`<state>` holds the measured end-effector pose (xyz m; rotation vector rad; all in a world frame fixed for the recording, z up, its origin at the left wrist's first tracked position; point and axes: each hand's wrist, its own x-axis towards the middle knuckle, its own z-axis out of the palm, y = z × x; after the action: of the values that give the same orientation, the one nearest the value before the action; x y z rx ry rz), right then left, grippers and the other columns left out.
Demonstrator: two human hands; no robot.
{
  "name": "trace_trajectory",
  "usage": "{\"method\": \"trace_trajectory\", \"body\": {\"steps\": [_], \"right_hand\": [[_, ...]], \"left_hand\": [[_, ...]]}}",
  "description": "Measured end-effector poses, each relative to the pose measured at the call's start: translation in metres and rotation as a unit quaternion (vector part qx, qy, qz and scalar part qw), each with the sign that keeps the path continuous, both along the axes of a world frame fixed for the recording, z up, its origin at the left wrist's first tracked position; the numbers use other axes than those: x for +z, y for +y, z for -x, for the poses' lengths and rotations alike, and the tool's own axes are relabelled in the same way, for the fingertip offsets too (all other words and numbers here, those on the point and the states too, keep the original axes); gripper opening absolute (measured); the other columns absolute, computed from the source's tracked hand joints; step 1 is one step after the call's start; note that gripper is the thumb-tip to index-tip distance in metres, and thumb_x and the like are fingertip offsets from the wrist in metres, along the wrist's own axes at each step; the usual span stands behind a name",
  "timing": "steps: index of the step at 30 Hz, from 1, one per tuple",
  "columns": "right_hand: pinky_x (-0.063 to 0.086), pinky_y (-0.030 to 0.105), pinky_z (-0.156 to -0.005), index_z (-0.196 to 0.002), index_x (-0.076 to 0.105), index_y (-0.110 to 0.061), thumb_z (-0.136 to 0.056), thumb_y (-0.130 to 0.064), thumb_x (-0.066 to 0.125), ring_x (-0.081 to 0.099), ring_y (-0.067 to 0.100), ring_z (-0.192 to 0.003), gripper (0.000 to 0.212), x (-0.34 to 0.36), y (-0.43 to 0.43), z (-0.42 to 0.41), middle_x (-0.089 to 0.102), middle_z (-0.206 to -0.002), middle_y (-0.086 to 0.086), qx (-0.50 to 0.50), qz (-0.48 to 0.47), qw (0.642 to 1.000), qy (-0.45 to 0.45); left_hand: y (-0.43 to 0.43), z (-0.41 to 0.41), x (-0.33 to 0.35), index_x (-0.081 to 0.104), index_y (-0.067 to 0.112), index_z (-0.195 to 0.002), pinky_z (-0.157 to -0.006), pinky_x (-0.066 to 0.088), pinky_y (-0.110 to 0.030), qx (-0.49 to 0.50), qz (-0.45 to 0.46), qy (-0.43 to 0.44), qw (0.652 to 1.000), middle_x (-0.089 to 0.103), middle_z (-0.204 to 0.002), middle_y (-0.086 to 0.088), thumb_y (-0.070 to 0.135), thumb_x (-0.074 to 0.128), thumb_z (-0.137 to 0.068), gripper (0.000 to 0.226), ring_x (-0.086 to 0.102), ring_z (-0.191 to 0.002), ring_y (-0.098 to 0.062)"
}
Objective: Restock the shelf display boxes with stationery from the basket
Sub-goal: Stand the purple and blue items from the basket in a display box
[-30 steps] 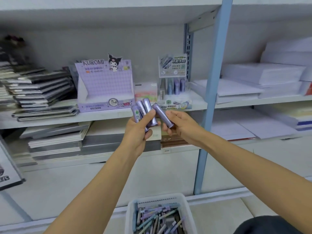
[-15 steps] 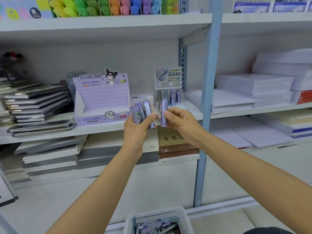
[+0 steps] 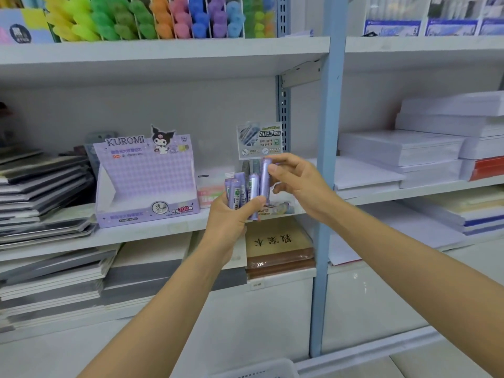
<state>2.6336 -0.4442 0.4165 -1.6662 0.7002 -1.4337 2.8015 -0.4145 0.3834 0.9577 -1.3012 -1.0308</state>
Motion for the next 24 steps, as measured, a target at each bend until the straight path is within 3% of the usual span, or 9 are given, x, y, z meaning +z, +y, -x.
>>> {"method": "trace_trajectory", "body": {"steps": [3, 5, 7, 10, 15, 17, 20, 24], "right_hand": [[0.054, 0.024, -0.068, -0.109, 0.064, -0.013, -0.093, -0.012, 0.061, 0.066, 0.015, -0.074, 0.016, 0.02, -0.016, 0.01, 0.07, -0.084, 0.002, -0.01, 0.008, 1.0, 0.01], [0.054, 0.023, -0.067, -0.106, 0.063, -0.014, -0.093, -0.011, 0.061, 0.066, 0.014, -0.072, 0.013, 0.031, -0.03, 0.017, 0.07, -0.082, 0.001, -0.066, 0.018, 0.998, -0.015], [0.055, 0.023, -0.067, -0.102, 0.062, -0.015, -0.094, -0.011, 0.06, 0.067, 0.011, -0.07, 0.01, 0.037, -0.045, 0.026, 0.07, -0.08, 0.0, -0.132, 0.03, 0.991, -0.014], [0.053, 0.024, -0.067, -0.102, 0.06, -0.013, -0.093, -0.012, 0.063, 0.064, 0.005, -0.063, 0.009, 0.03, -0.068, 0.033, 0.068, -0.078, 0.004, -0.212, 0.023, 0.975, 0.066], [0.043, 0.013, -0.067, -0.101, 0.062, -0.011, -0.09, -0.012, 0.066, 0.059, 0.016, -0.077, 0.013, 0.004, -0.093, 0.032, 0.069, -0.086, 0.009, -0.32, 0.055, 0.926, 0.191], [0.041, 0.018, -0.068, -0.102, 0.061, -0.01, -0.09, -0.012, 0.066, 0.058, 0.016, -0.076, 0.013, -0.001, -0.097, 0.033, 0.069, -0.087, 0.009, -0.324, 0.068, 0.917, 0.223], [0.041, 0.008, -0.062, -0.1, 0.059, -0.011, -0.09, -0.011, 0.065, 0.056, 0.016, -0.073, 0.011, -0.001, -0.1, 0.036, 0.069, -0.086, 0.012, -0.303, 0.079, 0.916, 0.25], [0.043, 0.015, -0.065, -0.097, 0.057, -0.015, -0.091, -0.012, 0.065, 0.059, 0.018, -0.075, 0.011, 0.003, -0.105, 0.037, 0.069, -0.086, 0.014, -0.289, 0.084, 0.909, 0.288]], "left_hand": [[-0.015, -0.003, 0.014, 0.064, 0.008, -0.105, -0.04, 0.034, -0.014, -0.01, 0.0, 0.012, 1.0, 0.07, -0.093, -0.015, 0.024, 0.077, -0.081, 0.032, 0.049, -0.047, -0.002], [-0.024, -0.005, 0.022, 0.063, 0.003, -0.104, -0.038, 0.031, -0.016, -0.007, 0.009, 0.024, 1.0, 0.067, -0.084, -0.016, 0.022, 0.075, -0.083, 0.031, 0.043, -0.043, -0.003], [-0.032, -0.008, 0.025, 0.063, 0.008, -0.097, -0.037, 0.031, -0.017, 0.003, 0.014, 0.034, 0.999, 0.065, -0.07, -0.007, 0.023, 0.074, -0.084, 0.023, 0.047, -0.043, -0.003], [-0.038, -0.011, 0.025, 0.061, 0.01, -0.099, -0.038, 0.032, -0.017, -0.001, 0.01, 0.048, 0.999, 0.066, -0.068, -0.007, 0.024, 0.073, -0.085, 0.024, 0.053, -0.045, -0.005], [-0.046, -0.013, 0.025, 0.063, 0.005, -0.107, -0.038, 0.035, -0.017, -0.011, 0.007, 0.037, 0.999, 0.069, -0.072, -0.01, 0.025, 0.072, -0.085, 0.031, 0.058, -0.05, -0.007], [-0.048, -0.014, 0.023, 0.063, 0.003, -0.108, -0.038, 0.035, -0.017, -0.019, 0.009, 0.032, 0.999, 0.069, -0.073, -0.008, 0.024, 0.072, -0.085, 0.032, 0.06, -0.051, -0.007], [-0.049, -0.014, 0.02, 0.064, 0.007, -0.104, -0.039, 0.035, -0.017, -0.031, 0.012, 0.033, 0.999, 0.07, -0.073, -0.007, 0.023, 0.073, -0.083, 0.028, 0.064, -0.058, -0.01], [-0.05, -0.013, 0.018, 0.063, 0.01, -0.102, -0.039, 0.035, -0.017, -0.039, 0.012, 0.036, 0.999, 0.072, -0.076, -0.005, 0.022, 0.073, -0.083, 0.025, 0.068, -0.066, -0.014]]}}
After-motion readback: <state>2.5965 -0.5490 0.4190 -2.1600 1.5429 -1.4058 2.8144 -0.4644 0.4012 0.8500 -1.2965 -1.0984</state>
